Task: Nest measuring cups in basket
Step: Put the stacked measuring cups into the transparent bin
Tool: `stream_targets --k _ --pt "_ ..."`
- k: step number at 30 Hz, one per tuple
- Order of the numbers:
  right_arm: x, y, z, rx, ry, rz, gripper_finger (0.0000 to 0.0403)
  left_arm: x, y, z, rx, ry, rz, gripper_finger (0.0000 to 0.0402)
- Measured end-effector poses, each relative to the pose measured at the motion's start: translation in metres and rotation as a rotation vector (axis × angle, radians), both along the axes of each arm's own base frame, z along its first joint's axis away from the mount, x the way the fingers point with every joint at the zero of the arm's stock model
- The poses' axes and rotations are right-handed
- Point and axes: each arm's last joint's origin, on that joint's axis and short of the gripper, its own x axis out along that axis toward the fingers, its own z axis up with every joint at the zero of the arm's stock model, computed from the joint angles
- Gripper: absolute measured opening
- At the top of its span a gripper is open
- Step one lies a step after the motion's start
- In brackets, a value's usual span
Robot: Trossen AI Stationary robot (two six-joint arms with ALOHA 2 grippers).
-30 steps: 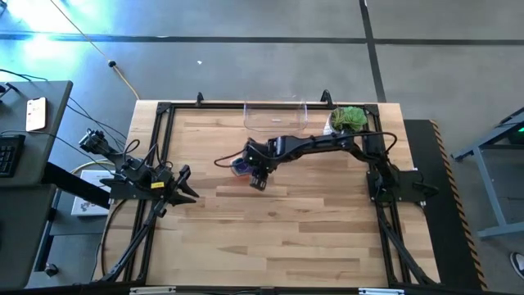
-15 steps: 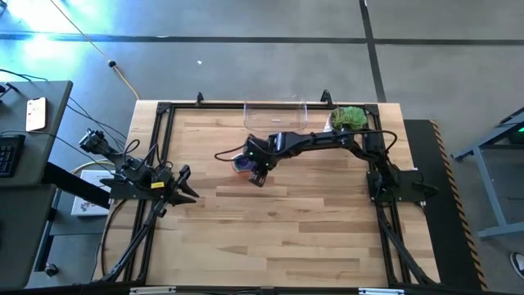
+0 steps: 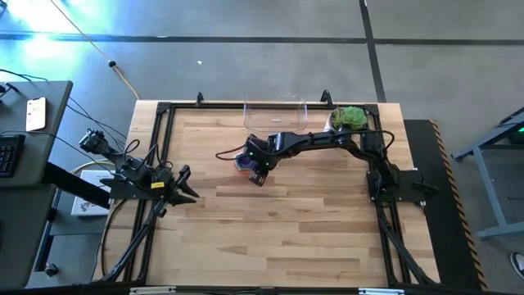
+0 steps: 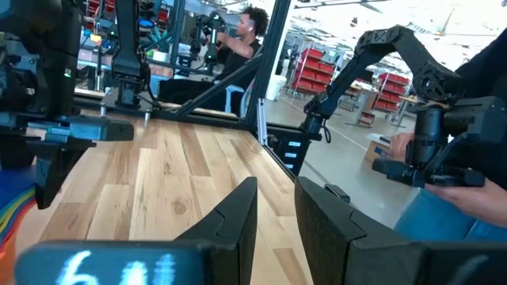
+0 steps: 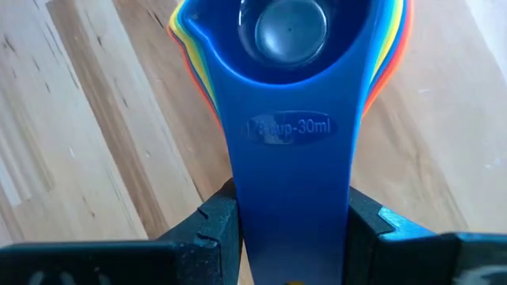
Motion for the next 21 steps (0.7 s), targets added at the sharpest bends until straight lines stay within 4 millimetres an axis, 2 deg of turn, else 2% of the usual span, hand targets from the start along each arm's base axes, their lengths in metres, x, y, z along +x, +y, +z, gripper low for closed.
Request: stream_targets --k 16,21 --pt "-0.004 -0.022 0.0 0.078 -0.006 -0.017 0.0124 0.0 0.0 0.0 0.0 0.0 0.0 0.0076" --pt "-0.005 -0.024 -0.001 0.048 0.01 -0.036 0.0193 0.0 0.0 0.0 0.0 0.0 0.0 0.0076"
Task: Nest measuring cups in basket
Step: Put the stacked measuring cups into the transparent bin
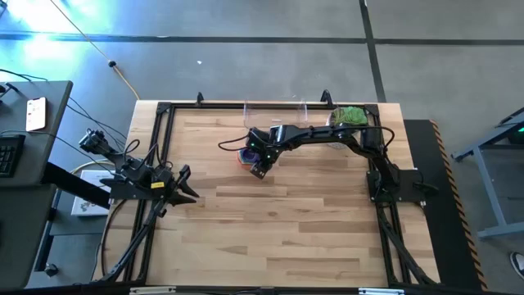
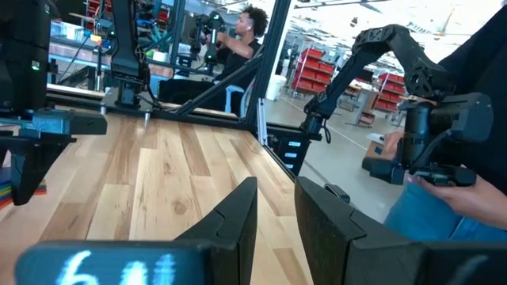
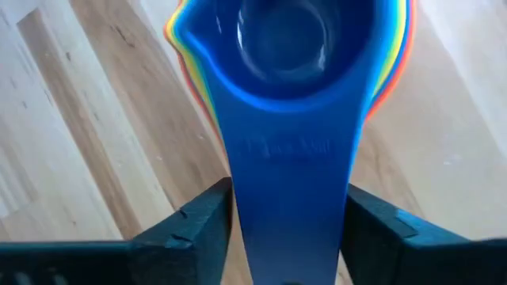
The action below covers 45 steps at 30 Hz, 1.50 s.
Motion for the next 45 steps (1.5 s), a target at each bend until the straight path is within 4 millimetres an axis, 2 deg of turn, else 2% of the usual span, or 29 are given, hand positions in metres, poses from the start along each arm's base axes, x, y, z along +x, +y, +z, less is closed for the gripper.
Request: stream_targets --k 4,11,13,23,29,32,40,45 --pt "0.0002 -0.001 0.0001 -0.006 -0.004 -0.002 0.0198 0.0 0.0 0.0 0.0 0.0 0.0 0.0076" --pt "0.0021 -0.0013 -0.0016 -0.005 -0.016 -0.003 0.0134 0.0 0.0 0.0 0.0 0.0 0.0 0.0076" --pt "0.0027 -0.0014 -0.0029 -0.003 -0.016 -0.007 0.0128 0.0 0.0 0.0 0.0 0.0 0.0 0.0076" --pt "0.003 -0.0008 -0.0029 0.017 -0.012 -0.021 0.0128 0.0 0.0 -0.0001 0.0 0.0 0.0 0.0076" --pt "0.0027 -0.0008 -0.0035 0.025 -0.005 -0.043 0.0189 0.0 0.0 0.0 0.0 0.0 0.001 0.0076" --pt "0.003 -0.0004 -0.0034 0.024 -0.008 -0.043 0.0204 0.0 0.0 -0.0001 0.0 0.0 0.0 0.0076" --pt "0.0048 0.0015 -0.0028 -0.01 -0.017 -0.057 0.0201 0.0 0.0 -0.0001 0.0 0.001 0.0 0.0076" --pt "0.0067 0.0027 -0.0044 -0.038 -0.02 -0.063 0.0184 0.0 0.0 0.0 0.0 0.0 0.0 0.0076"
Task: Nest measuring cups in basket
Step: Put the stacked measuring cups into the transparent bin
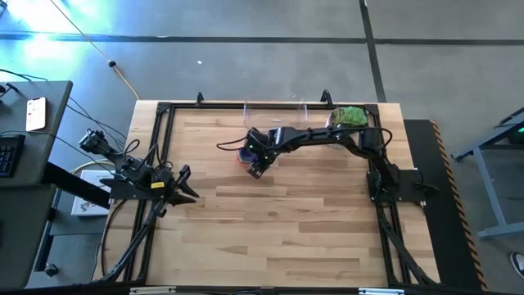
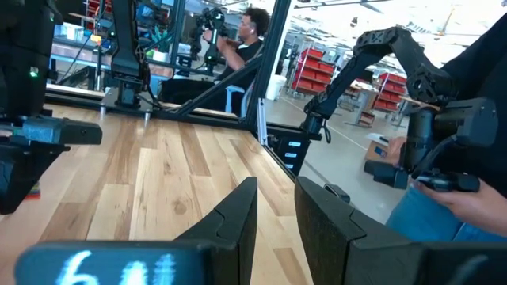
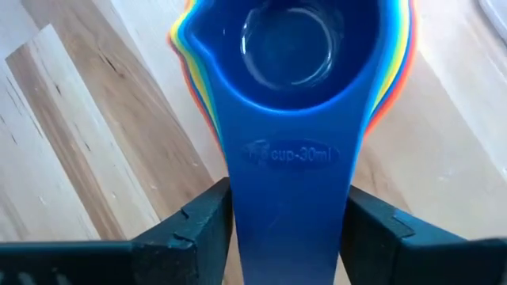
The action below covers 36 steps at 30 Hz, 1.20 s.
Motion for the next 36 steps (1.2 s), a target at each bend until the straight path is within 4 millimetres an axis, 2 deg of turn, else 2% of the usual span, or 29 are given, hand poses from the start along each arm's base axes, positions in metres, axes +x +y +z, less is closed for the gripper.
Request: stream_targets --k 10,36 --pt "0.0005 0.0006 -0.0028 -0.012 0.01 -0.003 0.0128 0.0 0.0 -0.0001 0.0 0.0 0.0 0.0076" --pt "-0.0009 -0.0069 -0.0015 0.174 -0.019 -0.03 0.0128 0.0 0.0 -0.0001 0.0 0.0 0.0 0.0076"
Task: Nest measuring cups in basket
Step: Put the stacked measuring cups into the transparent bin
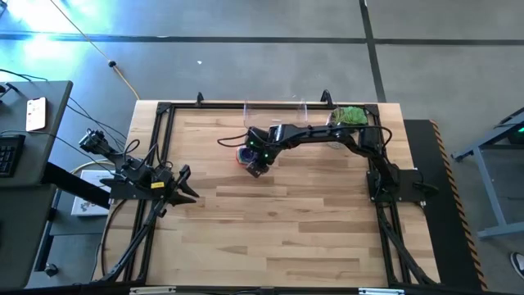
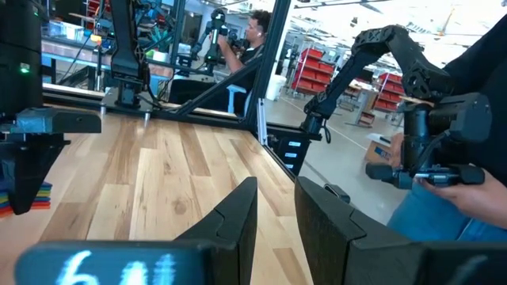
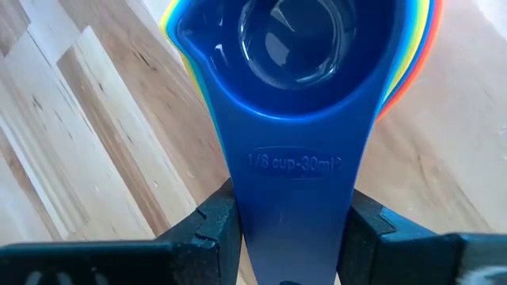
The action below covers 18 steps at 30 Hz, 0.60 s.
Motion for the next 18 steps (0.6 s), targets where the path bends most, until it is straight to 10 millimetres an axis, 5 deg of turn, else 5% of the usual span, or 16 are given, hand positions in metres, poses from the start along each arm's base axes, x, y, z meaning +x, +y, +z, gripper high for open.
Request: stream_targets --k 11,18 --pt "0.001 -0.006 0.027 -0.045 0.031 0.056 0.0128 0.0 0.0 0.0 0.0 0.0 0.0 0.0076" --pt "-0.002 -0.008 0.022 -0.039 0.049 0.051 0.0128 0.0 0.0 0.0 0.0 0.0 -0.001 0.0076"
